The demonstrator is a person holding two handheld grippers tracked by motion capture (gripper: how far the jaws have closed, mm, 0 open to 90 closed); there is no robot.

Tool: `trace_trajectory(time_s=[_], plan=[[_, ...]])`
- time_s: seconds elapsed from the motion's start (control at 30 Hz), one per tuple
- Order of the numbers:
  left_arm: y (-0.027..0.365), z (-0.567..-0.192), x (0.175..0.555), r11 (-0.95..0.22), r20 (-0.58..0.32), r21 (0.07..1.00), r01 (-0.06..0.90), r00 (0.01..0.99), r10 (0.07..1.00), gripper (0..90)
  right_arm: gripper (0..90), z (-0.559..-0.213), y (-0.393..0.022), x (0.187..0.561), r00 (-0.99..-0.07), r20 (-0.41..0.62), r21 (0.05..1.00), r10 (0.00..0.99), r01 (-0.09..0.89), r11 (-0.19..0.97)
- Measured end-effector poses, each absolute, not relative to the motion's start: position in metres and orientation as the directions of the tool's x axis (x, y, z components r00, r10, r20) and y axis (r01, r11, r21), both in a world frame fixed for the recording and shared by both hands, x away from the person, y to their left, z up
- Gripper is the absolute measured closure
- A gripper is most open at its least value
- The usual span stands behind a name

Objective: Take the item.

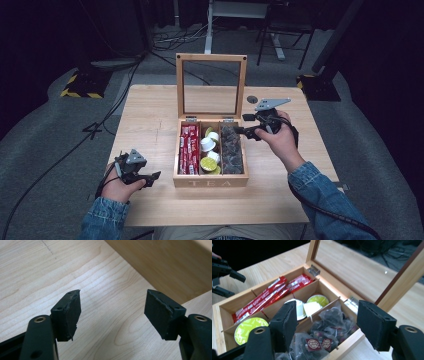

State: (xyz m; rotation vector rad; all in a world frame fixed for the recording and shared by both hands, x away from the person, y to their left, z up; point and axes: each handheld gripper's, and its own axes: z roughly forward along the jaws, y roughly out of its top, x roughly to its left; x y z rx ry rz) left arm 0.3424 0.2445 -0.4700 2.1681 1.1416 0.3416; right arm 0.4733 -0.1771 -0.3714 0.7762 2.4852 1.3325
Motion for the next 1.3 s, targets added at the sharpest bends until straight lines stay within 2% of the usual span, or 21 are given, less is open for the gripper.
trace_trajectory(time_s=[0.37, 0.57, 0.97, 1.3], plan=[[0.245, -0.487, 0.341, -0.414, -0.076, 0.633, 0.654, 0.585, 0.807, 30.1, 37.5, -0.392, -0.167, 0.47, -0.851, 0.064, 0.772, 0.521, 0.373, 0.514], [0.244, -0.492, 0.343, -0.426, -0.077, 0.627, 0.652, 0.596, 0.799, 30.1, 42.9, -0.402, -0.162, 0.467, -0.867, 0.049, 0.73, 0.497, 0.37, 0.575], [0.245, -0.496, 0.345, -0.42, -0.069, 0.657, 0.626, 0.604, 0.794, 28.1, 51.1, -0.417, -0.155, 0.463, -0.89, -0.01, 0.674, 0.456, 0.331, 0.661], [0.245, -0.5, 0.346, -0.444, -0.03, 0.678, 0.586, 0.625, 0.78, 24.1, 55.7, -0.424, -0.146, 0.465, -0.9, -0.068, 0.614, 0.431, 0.303, 0.729]])
